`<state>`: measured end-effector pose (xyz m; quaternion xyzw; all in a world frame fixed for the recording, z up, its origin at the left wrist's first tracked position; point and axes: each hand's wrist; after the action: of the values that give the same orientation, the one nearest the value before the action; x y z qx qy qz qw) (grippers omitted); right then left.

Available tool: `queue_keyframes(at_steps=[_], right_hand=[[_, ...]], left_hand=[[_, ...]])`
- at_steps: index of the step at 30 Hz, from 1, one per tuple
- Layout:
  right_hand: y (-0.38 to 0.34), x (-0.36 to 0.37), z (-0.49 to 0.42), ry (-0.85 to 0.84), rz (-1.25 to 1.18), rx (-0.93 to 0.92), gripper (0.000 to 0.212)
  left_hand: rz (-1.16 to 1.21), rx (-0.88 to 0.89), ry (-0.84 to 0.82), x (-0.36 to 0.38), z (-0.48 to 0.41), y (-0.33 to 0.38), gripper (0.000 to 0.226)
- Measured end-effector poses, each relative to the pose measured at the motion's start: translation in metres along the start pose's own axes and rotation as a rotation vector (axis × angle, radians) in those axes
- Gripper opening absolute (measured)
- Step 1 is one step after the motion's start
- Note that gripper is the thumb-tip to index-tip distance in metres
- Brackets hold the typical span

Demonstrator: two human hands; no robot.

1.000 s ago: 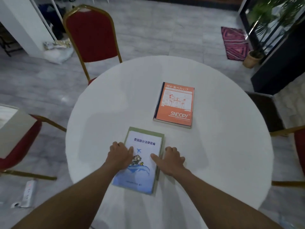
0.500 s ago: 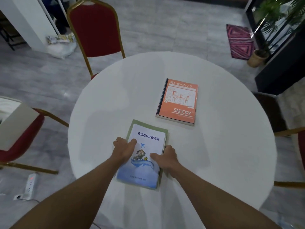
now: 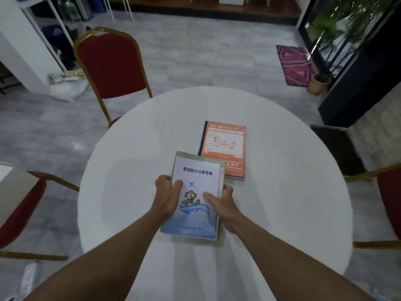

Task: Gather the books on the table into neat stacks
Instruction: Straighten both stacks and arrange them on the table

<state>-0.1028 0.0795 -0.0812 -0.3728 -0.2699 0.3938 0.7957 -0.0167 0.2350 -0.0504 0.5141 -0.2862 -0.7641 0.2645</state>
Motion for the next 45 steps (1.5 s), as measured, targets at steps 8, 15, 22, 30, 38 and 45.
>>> queue_keyframes(at_steps=[8,15,22,30,38,45], right_hand=[[-0.055,-0.013,-0.036,0.108,0.16,-0.264,0.036],[-0.095,-0.027,-0.098,0.25,0.274,-0.191,0.055],[-0.121,-0.038,-0.155,0.32,0.32,-0.132,0.053],[-0.116,-0.042,-0.189,0.427,0.561,-0.052,0.054],[-0.097,-0.046,-0.191,0.309,0.458,-0.228,0.077],[-0.094,-0.045,-0.186,0.276,0.301,-0.213,0.073]], left_hand=[[-0.227,0.137,-0.13,0.03,-0.055,0.054,0.047],[-0.279,0.2,-0.168,0.06,-0.123,0.094,0.048],[-0.377,0.169,-0.186,0.09,-0.182,0.114,0.054],[-0.701,0.235,0.012,0.116,-0.212,0.105,0.046],[-0.166,0.455,-0.179,0.107,-0.214,0.075,0.058],[-0.12,0.386,-0.175,0.115,-0.213,0.075,0.054]])
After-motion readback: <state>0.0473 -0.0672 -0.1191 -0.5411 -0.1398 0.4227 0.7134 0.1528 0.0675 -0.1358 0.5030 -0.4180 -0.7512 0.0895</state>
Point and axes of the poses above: each hand's wrist, its own z-axis away from the middle knuckle, its own x-axis out of the palm, y = z × x, and after that the axes turned 13 degrees about -z, right-handed
